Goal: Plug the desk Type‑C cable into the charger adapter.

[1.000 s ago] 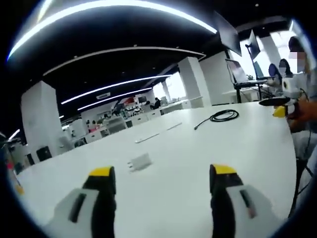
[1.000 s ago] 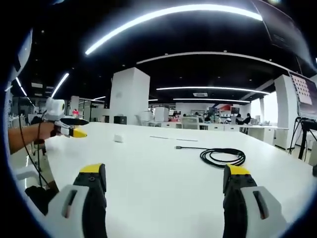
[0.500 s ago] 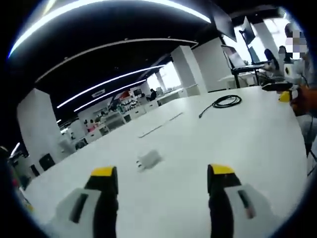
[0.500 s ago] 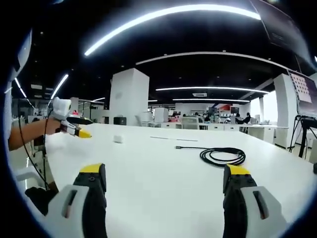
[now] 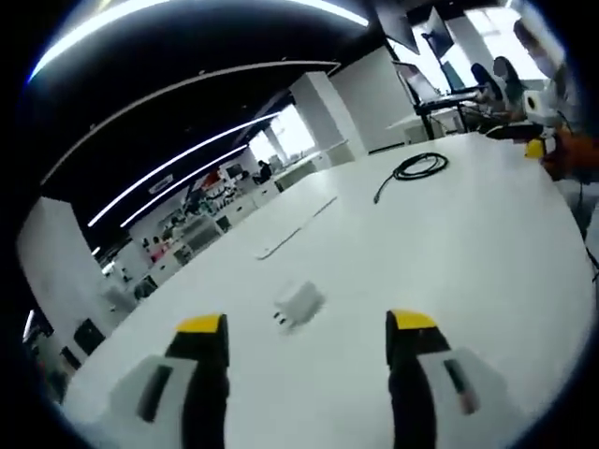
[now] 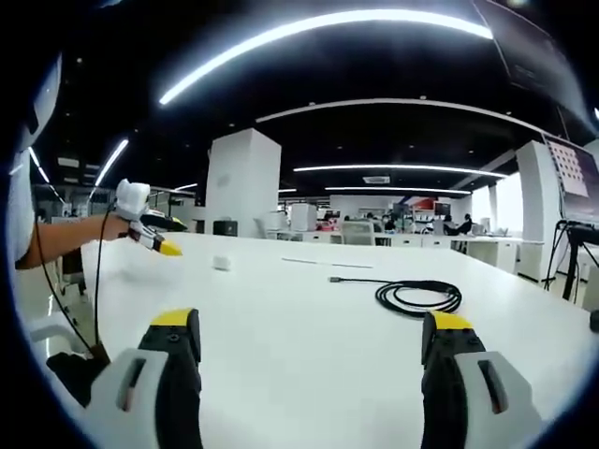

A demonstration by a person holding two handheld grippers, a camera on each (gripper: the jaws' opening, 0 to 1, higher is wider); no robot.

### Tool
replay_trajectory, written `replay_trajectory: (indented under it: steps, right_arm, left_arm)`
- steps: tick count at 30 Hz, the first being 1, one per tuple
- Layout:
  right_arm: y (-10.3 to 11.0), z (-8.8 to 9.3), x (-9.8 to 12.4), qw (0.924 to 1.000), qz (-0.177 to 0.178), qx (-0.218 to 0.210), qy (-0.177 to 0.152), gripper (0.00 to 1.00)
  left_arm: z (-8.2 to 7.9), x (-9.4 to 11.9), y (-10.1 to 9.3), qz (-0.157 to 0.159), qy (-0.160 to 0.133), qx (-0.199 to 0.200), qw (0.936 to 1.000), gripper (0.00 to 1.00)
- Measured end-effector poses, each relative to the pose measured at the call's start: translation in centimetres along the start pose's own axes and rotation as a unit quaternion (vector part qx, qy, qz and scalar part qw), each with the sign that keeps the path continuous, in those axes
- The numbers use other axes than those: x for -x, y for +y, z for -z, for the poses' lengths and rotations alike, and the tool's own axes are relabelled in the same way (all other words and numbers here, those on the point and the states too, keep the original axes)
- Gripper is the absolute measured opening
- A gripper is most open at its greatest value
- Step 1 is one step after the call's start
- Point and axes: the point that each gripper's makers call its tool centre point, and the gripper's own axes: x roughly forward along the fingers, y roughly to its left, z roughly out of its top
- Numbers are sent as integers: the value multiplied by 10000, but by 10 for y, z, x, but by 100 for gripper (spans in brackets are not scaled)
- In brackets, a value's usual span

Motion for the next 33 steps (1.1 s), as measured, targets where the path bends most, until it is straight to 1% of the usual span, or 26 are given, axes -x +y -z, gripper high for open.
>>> replay_trajectory:
  steps: [2, 3, 5, 11, 14, 16, 17, 20, 22, 25, 28, 29, 30, 32, 33]
  right_arm:
    - [-1, 1, -1, 10000, -10, 5, 8, 100]
    - [-1, 2, -1, 10000, -20, 5, 27, 100]
    - [-3, 2, -2, 10000, -17, 29, 37, 100]
    - [-5, 0, -2, 10000, -1, 62, 35, 100]
    - [-6, 0, -2, 10000, 11, 46, 36, 100]
    - [-6, 0, -2, 10000, 10, 62, 36, 100]
    - [-5, 0, -2, 10000, 0, 68, 48, 100]
    - [-6, 0, -2, 10000, 13, 75, 53, 100]
    - [-7, 0, -1, 10000, 30, 68, 47, 100]
    - [-9, 0, -1, 10000, 52, 68, 46, 100]
    - [-9, 0, -1, 10000, 56, 67, 49, 100]
    - [-9, 0, -1, 9999, 57, 66, 50, 100]
    - [-10, 1, 0, 9999, 65, 64, 62, 100]
    - [-10, 2, 0, 9999, 64, 55, 78, 100]
    - [-10, 3, 0, 9999, 64, 61, 87, 100]
  left_arm:
    - [-4, -4, 1, 35, -56, -144, 9999, 65]
    - [-7, -7, -2, 151, -75, -282, 9995, 64]
    - [-9, -11, -3, 242, -64, -397, 9989, 60]
    - [-12, -25, 5, 331, -6, -630, 9975, 60]
    - [-14, -32, 8, 409, 2, -724, 9965, 57]
    - [-15, -36, 9, 461, 58, -777, 9959, 57]
    - [-14, -39, 11, 483, 111, -881, 9949, 57]
    - [-14, -46, 12, 592, 199, -888, 9941, 55]
    - [-13, -51, 13, 650, 306, -1066, 9917, 53]
    - [-10, -59, 17, 748, 408, -1044, 9909, 52]
    - [-10, -60, 17, 758, 412, -1051, 9907, 51]
    - [-10, -61, 17, 761, 414, -1054, 9907, 50]
    - [-8, -64, 18, 786, 487, -1130, 9893, 48]
    - [-4, -72, 22, 866, 529, -1079, 9890, 44]
    - [-5, -74, 19, 922, 540, -1079, 9884, 43]
